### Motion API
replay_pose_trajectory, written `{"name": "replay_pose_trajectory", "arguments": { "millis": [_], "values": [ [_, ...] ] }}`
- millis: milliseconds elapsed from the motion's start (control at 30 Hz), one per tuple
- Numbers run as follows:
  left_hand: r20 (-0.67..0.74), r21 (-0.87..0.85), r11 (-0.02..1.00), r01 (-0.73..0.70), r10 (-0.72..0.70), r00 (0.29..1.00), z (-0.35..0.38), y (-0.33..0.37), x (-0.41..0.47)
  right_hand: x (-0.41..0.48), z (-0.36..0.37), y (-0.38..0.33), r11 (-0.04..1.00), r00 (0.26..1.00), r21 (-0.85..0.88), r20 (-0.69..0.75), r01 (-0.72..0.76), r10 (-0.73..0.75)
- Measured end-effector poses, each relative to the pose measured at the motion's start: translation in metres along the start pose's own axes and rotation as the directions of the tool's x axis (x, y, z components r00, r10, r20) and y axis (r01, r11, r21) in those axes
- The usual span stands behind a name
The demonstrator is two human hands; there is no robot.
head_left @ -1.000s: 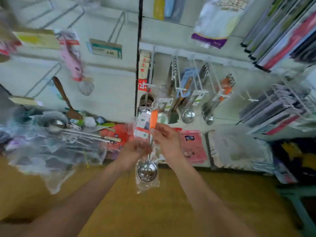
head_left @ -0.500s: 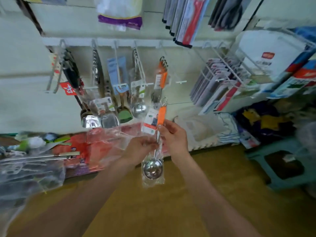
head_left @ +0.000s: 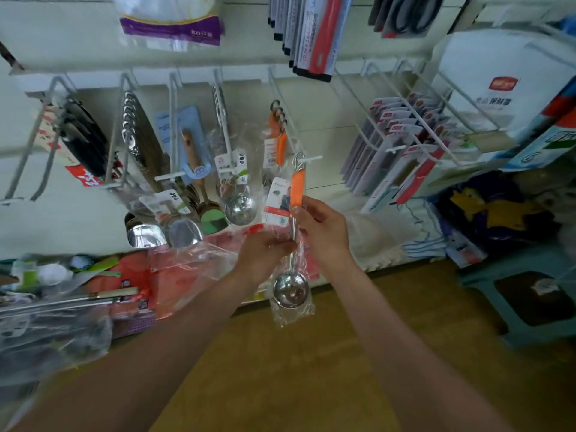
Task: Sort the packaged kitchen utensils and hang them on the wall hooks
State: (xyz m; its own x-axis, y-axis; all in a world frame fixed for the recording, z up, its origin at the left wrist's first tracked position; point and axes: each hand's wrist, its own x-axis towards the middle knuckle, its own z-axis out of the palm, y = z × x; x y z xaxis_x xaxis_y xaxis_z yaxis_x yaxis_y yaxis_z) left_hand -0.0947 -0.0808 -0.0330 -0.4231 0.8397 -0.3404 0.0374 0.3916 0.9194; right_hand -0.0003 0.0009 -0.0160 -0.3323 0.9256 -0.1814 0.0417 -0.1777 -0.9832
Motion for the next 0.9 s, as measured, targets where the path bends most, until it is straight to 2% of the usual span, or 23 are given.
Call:
{"name": "replay_pose_trajectory", "arguments": {
  "millis": [300, 533, 800, 900],
  "values": [
    [-0.03, -0.013, 1.0, -0.011, 0.01, 1.0, -0.001, -0.005, 0.021, 0.019, 0.009, 0.004, 0.998, 0.999, -0.046, 0.001, 0.033, -0.033],
    [-0.096, -0.052, 0.998, 0.042, -0.047, 0.994, -0.003, -0.001, 0.059, 0.059, 0.022, 0.006, 0.995, 0.998, -0.089, -0.047, 0.039, -0.043],
    [-0.172, -0.089, 0.993, 0.079, -0.093, 0.981, -0.003, 0.0, 0.103, 0.102, 0.031, 0.003, 0.977, 0.998, -0.207, -0.031, 0.053, -0.061],
    [-0.189, -0.127, 0.989, 0.082, -0.105, 0.976, -0.005, -0.001, 0.117, 0.111, 0.034, 0.002, 0.985, 0.999, -0.173, -0.036, 0.027, -0.033]
  ]
}}
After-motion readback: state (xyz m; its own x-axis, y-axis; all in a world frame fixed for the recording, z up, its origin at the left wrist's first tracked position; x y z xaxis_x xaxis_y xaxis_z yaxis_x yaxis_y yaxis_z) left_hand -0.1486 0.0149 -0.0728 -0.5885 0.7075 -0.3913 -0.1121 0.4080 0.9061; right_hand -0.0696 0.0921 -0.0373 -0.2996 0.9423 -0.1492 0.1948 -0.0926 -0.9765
